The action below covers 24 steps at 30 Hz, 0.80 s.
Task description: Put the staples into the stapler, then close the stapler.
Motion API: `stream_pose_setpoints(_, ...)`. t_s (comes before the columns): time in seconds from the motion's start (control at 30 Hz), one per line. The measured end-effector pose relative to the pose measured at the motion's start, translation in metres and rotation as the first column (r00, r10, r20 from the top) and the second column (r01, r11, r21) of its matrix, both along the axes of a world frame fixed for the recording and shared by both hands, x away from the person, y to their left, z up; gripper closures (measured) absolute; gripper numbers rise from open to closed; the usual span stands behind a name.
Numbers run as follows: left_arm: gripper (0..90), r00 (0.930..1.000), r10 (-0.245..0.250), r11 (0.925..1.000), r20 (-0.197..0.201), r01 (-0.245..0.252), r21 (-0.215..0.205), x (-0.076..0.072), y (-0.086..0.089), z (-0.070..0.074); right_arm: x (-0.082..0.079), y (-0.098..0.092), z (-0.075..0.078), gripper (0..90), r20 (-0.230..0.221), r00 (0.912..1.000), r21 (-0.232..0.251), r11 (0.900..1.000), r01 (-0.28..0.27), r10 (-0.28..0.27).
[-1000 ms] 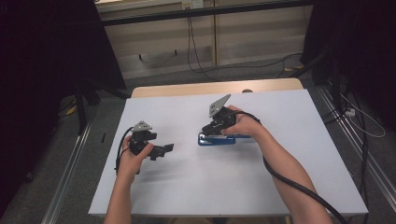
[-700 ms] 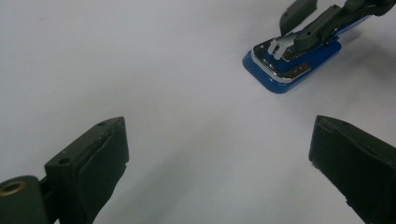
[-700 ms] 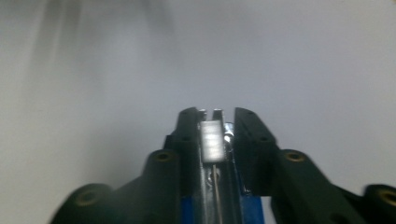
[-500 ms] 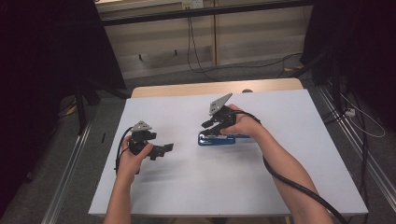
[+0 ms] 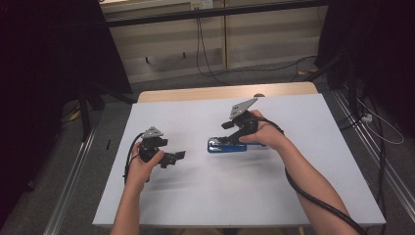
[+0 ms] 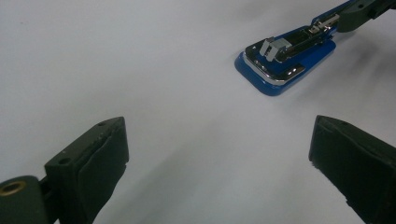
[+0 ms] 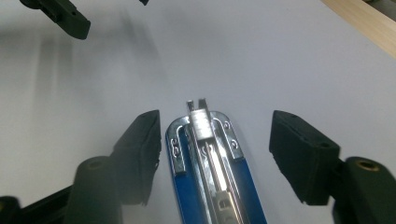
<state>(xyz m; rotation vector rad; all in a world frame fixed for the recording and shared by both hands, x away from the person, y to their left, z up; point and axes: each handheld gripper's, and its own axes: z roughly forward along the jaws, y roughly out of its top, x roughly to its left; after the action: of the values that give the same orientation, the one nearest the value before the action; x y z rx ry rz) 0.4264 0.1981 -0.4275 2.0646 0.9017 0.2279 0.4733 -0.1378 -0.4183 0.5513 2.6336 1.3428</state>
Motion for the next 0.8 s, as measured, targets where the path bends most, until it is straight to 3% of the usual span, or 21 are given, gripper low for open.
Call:
stream_pose_setpoints(0.13,4.9,1.0000,-0.006,1.0000,0.002,0.006,-0.001,0.000,-0.003,-0.001,-0.005,-0.010,-0.001,25.5,-0.001,0.9985,0.001,0.998,0.055,-0.055)
stream_pose_setpoints(0.4,5.4,0.9998,-0.021,0.9987,0.006,0.021,-0.047,0.004,-0.010,-0.002,-0.015,-0.028,0.003,17.4,0.010,0.9935,-0.016,0.993,0.114,-0.113)
stream_pose_setpoints(0.7,5.6,0.9999,-0.008,0.9977,0.013,0.009,-0.067,0.005,-0.013,-0.003,-0.027,-0.050,0.005,13.9,0.026,0.9795,-0.029,0.979,0.200,-0.200)
stream_pose_setpoints(0.8,5.6,0.9997,-0.008,0.9974,0.022,0.009,-0.072,0.005,-0.014,-0.003,-0.033,-0.055,0.005,13.7,0.049,0.9732,-0.047,0.973,0.227,-0.224)
